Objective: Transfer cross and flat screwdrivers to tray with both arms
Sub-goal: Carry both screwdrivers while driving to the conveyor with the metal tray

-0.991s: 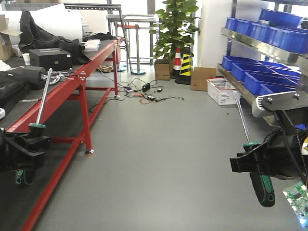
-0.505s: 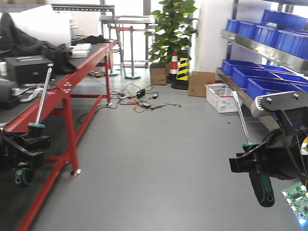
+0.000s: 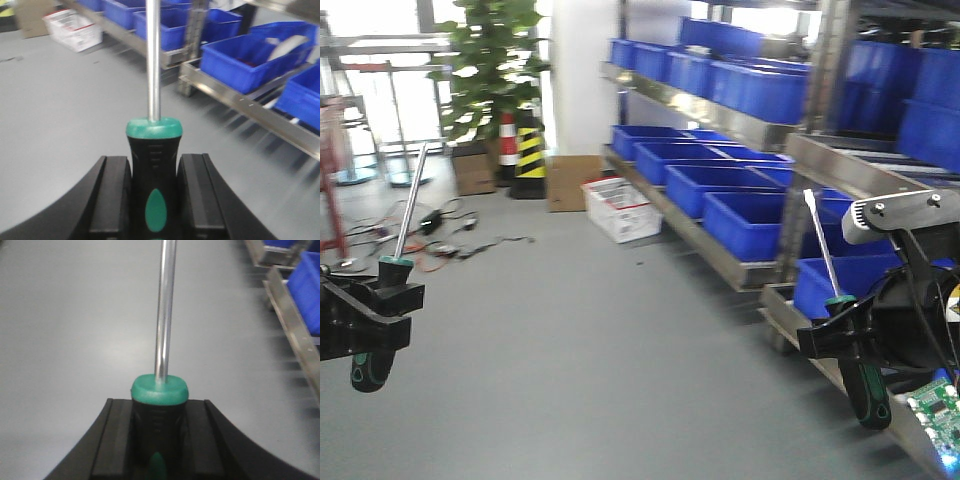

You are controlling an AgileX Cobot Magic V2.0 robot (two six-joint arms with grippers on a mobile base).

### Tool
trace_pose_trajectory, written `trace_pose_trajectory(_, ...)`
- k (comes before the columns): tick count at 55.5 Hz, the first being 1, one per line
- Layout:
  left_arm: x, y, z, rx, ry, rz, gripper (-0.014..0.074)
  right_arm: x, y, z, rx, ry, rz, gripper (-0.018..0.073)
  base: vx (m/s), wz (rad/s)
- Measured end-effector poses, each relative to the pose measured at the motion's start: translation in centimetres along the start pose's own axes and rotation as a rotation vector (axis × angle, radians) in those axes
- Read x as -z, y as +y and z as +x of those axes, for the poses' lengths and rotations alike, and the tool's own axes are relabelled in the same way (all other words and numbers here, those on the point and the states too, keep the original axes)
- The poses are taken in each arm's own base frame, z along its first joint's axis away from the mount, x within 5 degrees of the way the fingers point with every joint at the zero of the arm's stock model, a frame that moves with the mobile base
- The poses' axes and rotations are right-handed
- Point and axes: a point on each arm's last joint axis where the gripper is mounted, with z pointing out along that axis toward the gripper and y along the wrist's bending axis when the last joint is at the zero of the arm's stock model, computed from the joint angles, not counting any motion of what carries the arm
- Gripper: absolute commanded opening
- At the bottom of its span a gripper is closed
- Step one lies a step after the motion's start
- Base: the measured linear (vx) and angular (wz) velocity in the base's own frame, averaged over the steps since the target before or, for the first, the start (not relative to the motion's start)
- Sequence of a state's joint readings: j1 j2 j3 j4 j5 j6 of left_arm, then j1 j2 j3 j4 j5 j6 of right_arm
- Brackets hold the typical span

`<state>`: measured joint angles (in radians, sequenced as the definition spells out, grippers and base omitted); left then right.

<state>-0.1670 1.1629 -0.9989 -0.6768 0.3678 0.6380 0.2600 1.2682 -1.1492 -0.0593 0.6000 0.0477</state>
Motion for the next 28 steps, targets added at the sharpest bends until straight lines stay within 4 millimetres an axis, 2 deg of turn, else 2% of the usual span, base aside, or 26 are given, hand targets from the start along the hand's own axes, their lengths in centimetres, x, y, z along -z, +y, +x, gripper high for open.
trace_pose_trajectory(28, 0.0, 0.0, 0.0, 0.0, 0.0, 0.0, 0.0, 0.0, 0.0, 0.0, 0.0, 0.0, 0.0, -0.0008, 0.44, -0.69)
